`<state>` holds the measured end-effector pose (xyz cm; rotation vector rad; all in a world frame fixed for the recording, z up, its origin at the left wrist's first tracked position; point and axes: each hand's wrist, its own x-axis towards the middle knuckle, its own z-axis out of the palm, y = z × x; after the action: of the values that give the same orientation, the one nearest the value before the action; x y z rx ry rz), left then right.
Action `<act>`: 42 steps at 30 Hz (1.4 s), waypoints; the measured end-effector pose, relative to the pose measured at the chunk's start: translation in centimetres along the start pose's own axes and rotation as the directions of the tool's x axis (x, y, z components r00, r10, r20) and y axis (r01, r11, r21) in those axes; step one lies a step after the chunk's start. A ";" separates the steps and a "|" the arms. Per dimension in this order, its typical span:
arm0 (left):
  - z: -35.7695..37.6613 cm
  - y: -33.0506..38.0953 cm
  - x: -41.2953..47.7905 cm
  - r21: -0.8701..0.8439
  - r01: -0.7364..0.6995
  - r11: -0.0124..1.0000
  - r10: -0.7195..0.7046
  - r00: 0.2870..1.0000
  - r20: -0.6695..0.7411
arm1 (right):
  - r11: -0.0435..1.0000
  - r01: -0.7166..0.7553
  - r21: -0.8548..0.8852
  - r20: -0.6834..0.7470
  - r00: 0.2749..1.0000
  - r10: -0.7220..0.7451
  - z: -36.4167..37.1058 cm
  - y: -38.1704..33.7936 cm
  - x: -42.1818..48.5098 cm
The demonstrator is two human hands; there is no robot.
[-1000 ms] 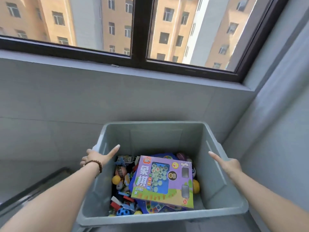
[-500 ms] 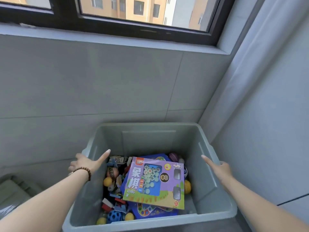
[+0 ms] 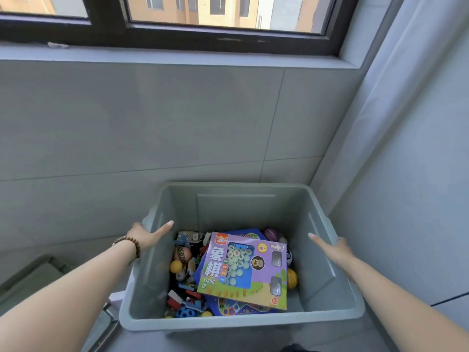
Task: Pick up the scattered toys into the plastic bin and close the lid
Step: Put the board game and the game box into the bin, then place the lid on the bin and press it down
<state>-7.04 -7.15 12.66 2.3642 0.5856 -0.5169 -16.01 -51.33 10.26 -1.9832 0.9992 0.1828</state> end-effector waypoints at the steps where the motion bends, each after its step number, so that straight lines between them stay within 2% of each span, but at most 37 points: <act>1: -1.0 -0.2 -0.2 -0.033 -0.025 0.999 0.026 1.000 0.009 | 0.998 0.024 -0.054 -0.028 0.999 -0.025 0.4 -0.9 -1.0; 4: -4.7 -1.9 -0.6 -0.158 -0.076 0.984 0.070 0.997 -0.045 | 0.956 0.240 -0.167 -0.046 0.967 -0.250 2.7 -4.7 -4.5; 8: -10.8 -8.1 -1.2 -0.235 -0.054 0.971 0.014 0.986 -0.168 | 0.874 0.485 -0.032 0.100 0.872 -0.480 8.9 -11.4 -9.9; 11: -15.0 -14.8 -2.0 -0.294 0.025 0.955 -0.097 0.968 -0.231 | 0.796 0.603 0.047 0.278 0.758 -0.591 14.9 -16.4 -15.2; 13: -17.1 -19.7 -2.8 -0.325 0.094 0.941 -0.181 0.952 -0.247 | 0.769 0.627 0.123 0.377 0.687 -0.621 19.6 -19.1 -18.5; 16: -18.8 -26.8 -3.7 -0.357 0.200 0.913 -0.300 0.920 -0.253 | 0.782 0.582 0.223 0.521 0.607 -0.600 27.5 -20.8 -23.2; 21: -18.0 -38.2 -5.6 -0.455 0.379 0.806 -0.500 0.848 -0.179 | 0.845 0.500 0.188 0.712 0.523 -0.468 39.0 -17.6 -28.1; 25: -15.2 -46.6 -6.5 -0.433 0.527 0.731 -0.628 0.768 -0.127 | 0.890 0.452 0.052 0.777 0.542 -0.321 45.1 -12.5 -28.4; 31: -11.4 -53.8 -7.5 -0.434 0.589 0.682 -0.692 0.712 -0.120 | 0.901 0.410 -0.143 0.772 0.616 -0.158 50.1 -6.6 -25.4; 34: -9.8 -56.3 -7.2 -0.434 0.649 0.625 -0.734 0.677 -0.045 | 0.895 0.393 -0.213 0.743 0.660 -0.113 51.8 -5.3 -24.4; 40: -8.5 -59.5 -6.7 -0.446 0.773 0.452 -0.788 0.580 0.207 | 0.867 0.395 -0.302 0.694 0.715 -0.084 55.2 -4.2 -23.0; 42: -7.9 -59.4 -6.9 -0.389 0.801 0.455 -0.744 0.582 0.329 | 0.845 0.399 -0.355 0.645 0.759 -0.087 55.8 -4.2 -23.1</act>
<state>-42.32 37.52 -7.31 1.4258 1.5761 -0.7615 -15.13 5.87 -9.62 -2.2382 0.2548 0.9385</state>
